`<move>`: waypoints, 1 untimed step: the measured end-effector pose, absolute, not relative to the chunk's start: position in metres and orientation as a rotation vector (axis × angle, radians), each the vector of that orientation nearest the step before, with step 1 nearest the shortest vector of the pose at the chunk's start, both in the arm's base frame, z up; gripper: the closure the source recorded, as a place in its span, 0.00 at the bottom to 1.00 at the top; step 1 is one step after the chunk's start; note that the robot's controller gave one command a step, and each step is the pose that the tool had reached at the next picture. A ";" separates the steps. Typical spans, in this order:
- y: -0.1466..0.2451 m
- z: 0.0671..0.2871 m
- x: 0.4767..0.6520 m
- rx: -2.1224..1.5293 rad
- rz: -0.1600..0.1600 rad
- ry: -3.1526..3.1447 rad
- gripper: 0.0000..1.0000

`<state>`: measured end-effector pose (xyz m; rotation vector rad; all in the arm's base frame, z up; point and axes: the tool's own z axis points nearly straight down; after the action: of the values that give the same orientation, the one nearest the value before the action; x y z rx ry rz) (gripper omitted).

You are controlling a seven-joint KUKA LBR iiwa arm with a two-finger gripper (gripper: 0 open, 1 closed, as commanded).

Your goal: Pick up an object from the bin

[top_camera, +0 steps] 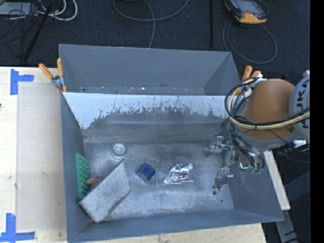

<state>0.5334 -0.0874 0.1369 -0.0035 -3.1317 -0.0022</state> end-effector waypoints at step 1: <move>-0.017 0.070 0.540 0.197 0.000 -3.138 0.00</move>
Offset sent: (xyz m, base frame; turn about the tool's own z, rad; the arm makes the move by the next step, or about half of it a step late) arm 0.0055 0.0688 -0.0669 -0.1233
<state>0.5400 -0.0166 0.0701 0.1971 -3.1375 0.0001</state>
